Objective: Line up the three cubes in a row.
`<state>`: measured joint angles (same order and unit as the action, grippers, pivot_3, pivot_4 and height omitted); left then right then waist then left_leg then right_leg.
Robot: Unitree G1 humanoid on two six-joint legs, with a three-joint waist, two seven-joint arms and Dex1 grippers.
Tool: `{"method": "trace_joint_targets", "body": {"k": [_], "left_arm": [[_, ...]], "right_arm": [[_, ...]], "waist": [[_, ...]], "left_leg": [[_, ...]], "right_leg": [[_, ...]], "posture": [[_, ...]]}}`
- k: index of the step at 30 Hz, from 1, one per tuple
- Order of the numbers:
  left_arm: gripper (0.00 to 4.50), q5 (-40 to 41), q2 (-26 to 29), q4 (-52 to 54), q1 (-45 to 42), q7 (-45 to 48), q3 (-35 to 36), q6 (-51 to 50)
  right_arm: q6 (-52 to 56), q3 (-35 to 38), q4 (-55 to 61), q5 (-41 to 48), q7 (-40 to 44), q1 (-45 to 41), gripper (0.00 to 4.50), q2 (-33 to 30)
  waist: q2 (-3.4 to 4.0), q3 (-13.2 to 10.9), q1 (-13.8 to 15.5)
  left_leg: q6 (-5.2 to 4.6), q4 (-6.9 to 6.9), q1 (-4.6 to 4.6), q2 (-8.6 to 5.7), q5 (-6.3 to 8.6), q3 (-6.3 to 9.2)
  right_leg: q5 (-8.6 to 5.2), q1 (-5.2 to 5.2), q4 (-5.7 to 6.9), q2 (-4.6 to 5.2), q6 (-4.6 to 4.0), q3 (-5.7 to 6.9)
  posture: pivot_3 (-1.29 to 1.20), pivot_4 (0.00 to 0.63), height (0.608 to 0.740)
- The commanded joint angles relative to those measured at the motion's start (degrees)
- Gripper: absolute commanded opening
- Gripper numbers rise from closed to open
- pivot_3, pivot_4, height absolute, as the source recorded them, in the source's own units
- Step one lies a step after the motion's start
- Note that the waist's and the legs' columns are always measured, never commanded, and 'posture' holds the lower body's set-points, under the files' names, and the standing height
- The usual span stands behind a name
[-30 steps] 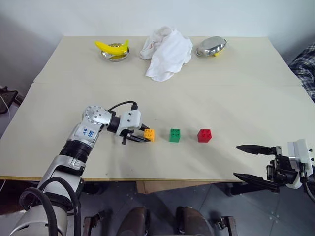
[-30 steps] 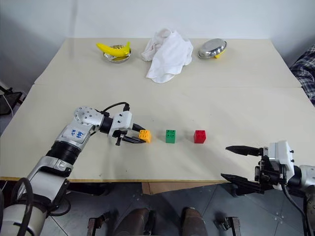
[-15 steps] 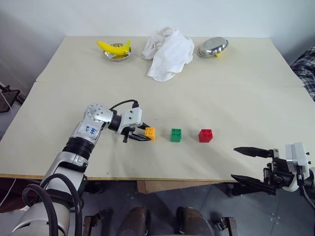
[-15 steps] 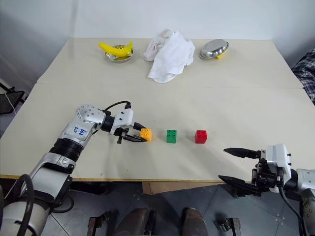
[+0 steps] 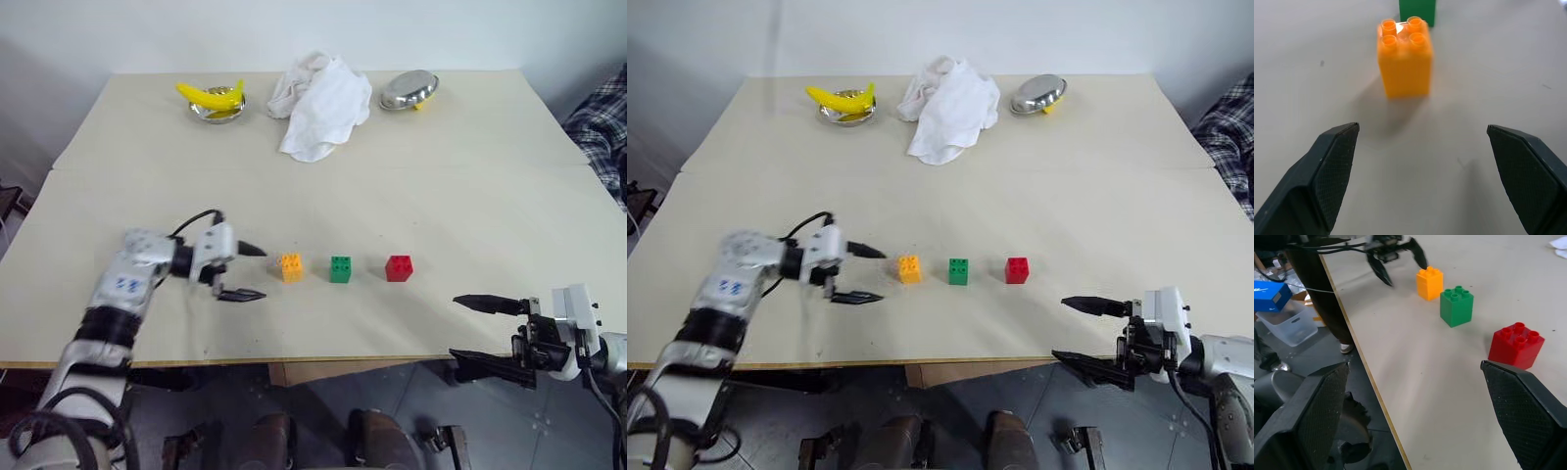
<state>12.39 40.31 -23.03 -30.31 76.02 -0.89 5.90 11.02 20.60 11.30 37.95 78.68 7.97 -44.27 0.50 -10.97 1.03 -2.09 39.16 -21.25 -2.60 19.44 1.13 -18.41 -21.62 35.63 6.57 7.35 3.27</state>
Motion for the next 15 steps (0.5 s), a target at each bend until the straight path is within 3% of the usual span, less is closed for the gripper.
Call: {"method": "trace_joint_targets", "body": {"k": [1,4,9,15], "left_arm": [[4.45,6.7,2.2,10.7,9.1,-5.2,9.9,-3.3],[4.45,10.8,2.3,20.0,22.8,-10.4,20.0,-6.3],[4.45,11.9,1.2,25.8,36.2,-14.7,27.8,-5.9],[4.45,13.4,0.1,27.8,40.4,-16.6,30.4,-4.8]], "right_arm": [[-1.7,-0.2,-0.8,0.3,0.8,-1.7,4.50,0.2],[-1.9,-0.7,-2.5,0.6,1.0,-4.1,4.50,0.2],[-5.1,-2.4,-7.2,-1.3,3.5,-7.9,4.50,0.0],[-9.6,-2.7,-14.1,-4.0,7.3,-9.8,4.50,-1.3]], "waist": [[0.00,0.0,0.0],[0.00,0.0,-0.1],[0.02,0.0,0.4],[0.02,0.0,0.5]], "left_leg": [[0.00,0.00,0.00,0.00,0.01,0.00],[-0.02,-0.02,0.05,0.01,0.04,0.00],[0.01,-0.05,0.08,0.03,0.08,0.02],[0.00,-0.05,0.08,0.03,0.08,0.01]], "right_leg": [[0.00,0.02,-0.06,0.01,0.00,-0.03],[0.00,0.02,-0.07,0.05,0.00,-0.12],[-0.02,0.09,-0.31,0.07,-0.04,-0.12],[-0.03,0.10,-0.36,0.07,-0.07,-0.14]], "posture": [[0.00,0.150,0.740],[0.00,0.150,0.740],[0.00,0.150,0.740],[0.00,0.150,0.740]]}}
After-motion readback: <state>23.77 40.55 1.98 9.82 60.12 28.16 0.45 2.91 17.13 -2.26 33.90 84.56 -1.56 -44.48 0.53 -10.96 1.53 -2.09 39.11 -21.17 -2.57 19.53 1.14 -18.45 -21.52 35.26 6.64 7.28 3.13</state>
